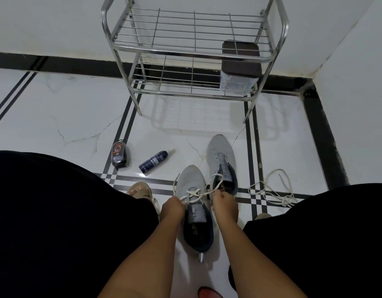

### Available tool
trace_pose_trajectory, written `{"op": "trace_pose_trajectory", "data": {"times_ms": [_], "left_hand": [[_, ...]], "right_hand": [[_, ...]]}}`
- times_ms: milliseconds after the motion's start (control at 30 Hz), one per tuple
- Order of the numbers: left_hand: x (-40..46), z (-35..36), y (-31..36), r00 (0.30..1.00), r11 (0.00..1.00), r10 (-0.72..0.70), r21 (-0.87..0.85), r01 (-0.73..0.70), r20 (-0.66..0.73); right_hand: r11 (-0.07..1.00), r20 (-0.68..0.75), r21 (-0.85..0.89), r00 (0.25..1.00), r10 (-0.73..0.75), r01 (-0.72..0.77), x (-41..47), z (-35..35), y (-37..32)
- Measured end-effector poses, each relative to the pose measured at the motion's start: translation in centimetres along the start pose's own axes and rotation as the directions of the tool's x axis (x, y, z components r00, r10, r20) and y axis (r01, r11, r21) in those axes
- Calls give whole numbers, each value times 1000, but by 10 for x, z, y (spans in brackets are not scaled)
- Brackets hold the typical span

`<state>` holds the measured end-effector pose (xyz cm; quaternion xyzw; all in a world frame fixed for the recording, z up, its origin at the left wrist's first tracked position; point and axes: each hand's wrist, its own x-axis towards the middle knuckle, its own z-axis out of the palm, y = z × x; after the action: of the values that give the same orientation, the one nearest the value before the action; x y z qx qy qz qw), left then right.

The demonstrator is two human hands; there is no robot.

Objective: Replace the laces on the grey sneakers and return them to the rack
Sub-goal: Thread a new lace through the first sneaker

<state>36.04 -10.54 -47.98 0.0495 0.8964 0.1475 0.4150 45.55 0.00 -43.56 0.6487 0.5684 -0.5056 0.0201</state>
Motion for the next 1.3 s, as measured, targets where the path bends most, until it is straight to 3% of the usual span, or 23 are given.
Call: {"op": "trace_pose_trajectory", "data": {"times_ms": [67,167,233,267,333,400,433,467,500,533,633,700,733,800,900,1067,1200,1300], "left_hand": [[1,0,-1,1000,1000,-3,2,3,0],[1,0,-1,1000,999,-20,-26,20,-7],[1,-1,-5,996,990,-79,-117,75,-28],[1,-5,-8,989,964,-132,-242,112,-71],[1,-16,-11,905,766,-374,-618,179,-201],[2,-35,-12,749,394,-631,-915,86,-202],[3,-46,-9,709,207,-689,-978,-11,-154],[7,-56,-10,705,91,-699,-993,-74,-117],[12,-62,-11,729,68,-679,-996,-58,-89],[14,-64,-13,763,141,-639,-990,-6,-96],[7,-54,-6,787,590,-543,-800,108,-294],[-7,-38,4,800,907,-329,-403,120,-502],[-13,-30,7,822,984,-163,-148,97,-546],[-18,-17,13,883,969,169,237,-68,-437],[-16,-1,14,925,896,361,321,-308,-120],[-12,2,9,947,926,248,336,-171,-202],[-8,-6,2,955,965,-28,241,103,-295],[-9,-11,-6,965,952,-157,230,204,-208]], "right_hand": [[952,58,-286,994,-94,107,-2,3,12],[819,193,-520,967,-165,244,-1,13,21],[768,151,-589,968,-201,251,4,14,22],[781,119,-585,975,-187,221,5,14,23],[805,74,-572,987,-142,159,8,13,24],[821,48,-558,992,-116,123,10,11,22],[828,42,-548,993,-108,113,12,11,23],[836,48,-537,994,-103,112,12,10,23],[837,61,-534,993,-106,122,14,10,24],[837,72,-531,992,-107,129,13,10,24],[833,77,-535,991,-114,137,13,11,22],[826,79,-546,990,-119,143,12,11,21],[823,78,-550,990,-119,143,12,11,20],[818,76,-558,990,-121,143,12,11,20],[815,71,-563,990,-118,137,12,11,20],[820,68,-560,993,-94,116,12,11,19],[841,42,-536,997,-62,75,12,11,19],[862,28,-505,999,-37,46,12,11,19]]}}
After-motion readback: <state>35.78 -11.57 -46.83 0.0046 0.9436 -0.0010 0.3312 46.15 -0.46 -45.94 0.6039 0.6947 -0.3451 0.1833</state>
